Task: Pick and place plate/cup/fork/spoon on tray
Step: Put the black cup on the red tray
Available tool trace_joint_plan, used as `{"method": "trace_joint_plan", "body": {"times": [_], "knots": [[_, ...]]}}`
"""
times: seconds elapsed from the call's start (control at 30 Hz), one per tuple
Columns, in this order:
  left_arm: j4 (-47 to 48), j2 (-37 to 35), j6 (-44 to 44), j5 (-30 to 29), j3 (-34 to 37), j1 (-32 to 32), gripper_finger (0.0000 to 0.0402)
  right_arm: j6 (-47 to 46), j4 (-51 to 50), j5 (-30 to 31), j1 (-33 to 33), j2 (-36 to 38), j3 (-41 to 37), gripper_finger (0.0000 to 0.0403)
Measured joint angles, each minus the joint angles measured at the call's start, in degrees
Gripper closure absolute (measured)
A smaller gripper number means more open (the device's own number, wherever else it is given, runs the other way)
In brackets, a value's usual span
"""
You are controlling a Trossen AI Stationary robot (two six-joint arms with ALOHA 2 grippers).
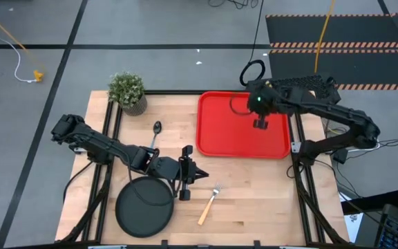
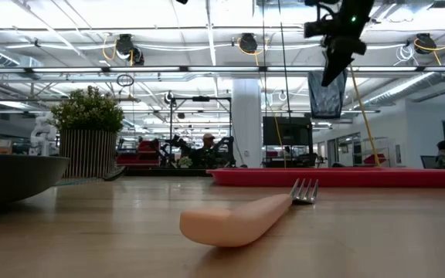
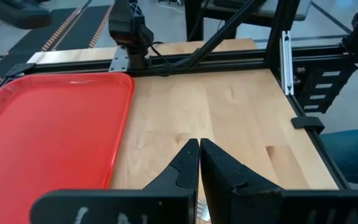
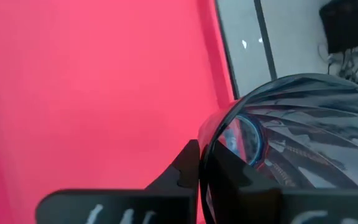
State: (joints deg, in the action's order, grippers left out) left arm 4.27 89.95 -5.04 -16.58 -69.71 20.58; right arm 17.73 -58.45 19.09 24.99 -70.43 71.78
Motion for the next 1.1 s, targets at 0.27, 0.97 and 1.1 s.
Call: {"method": "trace_joint_plan", "body": {"times": [0.27,0.97,1.1], "knots": [[-1.0,0.0,-0.3,0.0,0.0,0.0,0.0382,-0.1,5.3,-2.2,9.5,0.0,-4.6,0.0397],[-1.5,0.0,0.2,0.0,0.0,0.0,0.0382,-3.6,8.8,-10.1,20.6,0.0,-12.5,0.0397],[-1.5,0.0,0.3,0.0,0.0,0.0,0.0382,-4.0,10.8,-10.1,22.7,0.0,-14.4,0.0397]]}}
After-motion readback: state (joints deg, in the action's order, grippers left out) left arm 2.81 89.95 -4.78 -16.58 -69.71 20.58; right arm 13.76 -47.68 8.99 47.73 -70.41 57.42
